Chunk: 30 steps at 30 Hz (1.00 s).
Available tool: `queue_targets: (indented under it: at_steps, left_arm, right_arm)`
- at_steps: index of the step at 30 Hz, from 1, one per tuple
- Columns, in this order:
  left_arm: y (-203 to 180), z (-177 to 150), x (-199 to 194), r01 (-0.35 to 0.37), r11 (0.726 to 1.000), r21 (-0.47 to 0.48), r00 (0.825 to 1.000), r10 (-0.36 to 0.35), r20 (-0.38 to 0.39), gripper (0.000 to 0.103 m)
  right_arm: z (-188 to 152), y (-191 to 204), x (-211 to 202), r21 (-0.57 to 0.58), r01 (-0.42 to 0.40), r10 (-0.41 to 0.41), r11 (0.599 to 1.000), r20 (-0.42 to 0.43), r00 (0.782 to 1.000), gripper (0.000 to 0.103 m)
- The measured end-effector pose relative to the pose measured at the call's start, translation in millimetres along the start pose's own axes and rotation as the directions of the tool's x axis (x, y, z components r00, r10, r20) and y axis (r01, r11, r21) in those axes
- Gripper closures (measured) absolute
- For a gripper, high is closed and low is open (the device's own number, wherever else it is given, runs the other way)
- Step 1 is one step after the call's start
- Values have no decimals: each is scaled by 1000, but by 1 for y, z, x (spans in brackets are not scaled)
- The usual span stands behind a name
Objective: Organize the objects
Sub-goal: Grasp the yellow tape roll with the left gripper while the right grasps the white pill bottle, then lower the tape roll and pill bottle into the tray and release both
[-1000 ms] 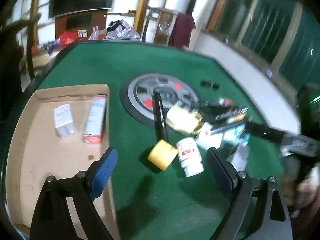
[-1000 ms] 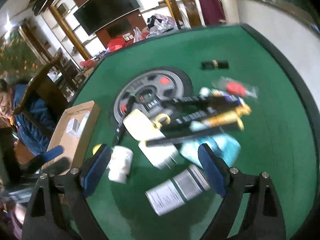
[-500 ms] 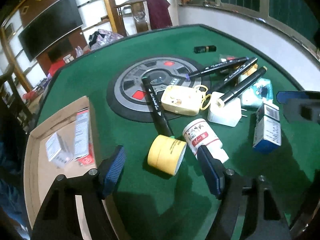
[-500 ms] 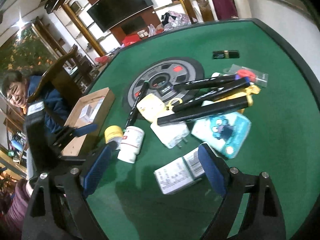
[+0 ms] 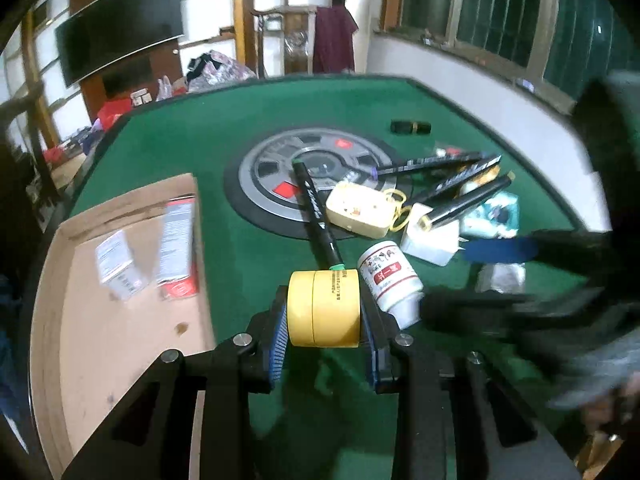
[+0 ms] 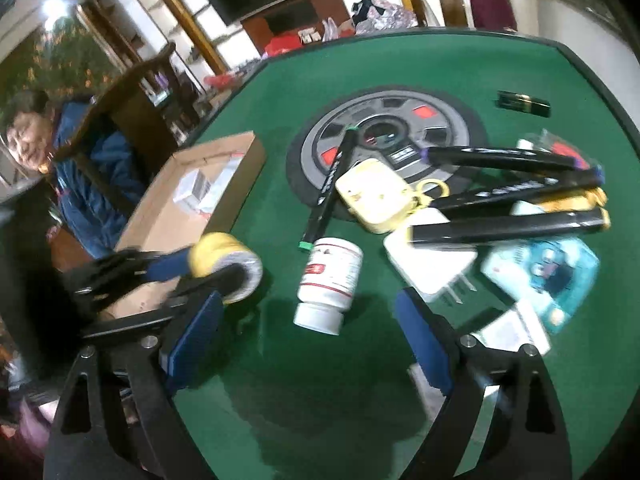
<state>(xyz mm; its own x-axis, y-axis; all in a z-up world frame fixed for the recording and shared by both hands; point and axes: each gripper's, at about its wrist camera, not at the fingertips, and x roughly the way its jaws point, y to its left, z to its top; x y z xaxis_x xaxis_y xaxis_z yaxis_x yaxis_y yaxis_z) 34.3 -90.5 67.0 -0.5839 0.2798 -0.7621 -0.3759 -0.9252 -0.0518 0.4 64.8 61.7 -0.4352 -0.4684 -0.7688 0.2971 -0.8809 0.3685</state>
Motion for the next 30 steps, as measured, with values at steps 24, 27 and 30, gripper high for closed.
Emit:
queue_targets:
  at_steps: [24,27,30]
  left_arm:
    - [153,-33,-56,-68,945,-319,993,94,67,76]
    - [180,-23,-38,-80,930,-358,994,101,39,76]
    - [197,-11,-14,-127,923,-362,990,138,5,76]
  right_arm:
    - [27,50,-4,41,-95,95,995,-14,995,70]
    - [36,79,13,33,-158,159,987,-44,986,69]
    - [46,113,42,6,-177,177,984,-81,981,69]
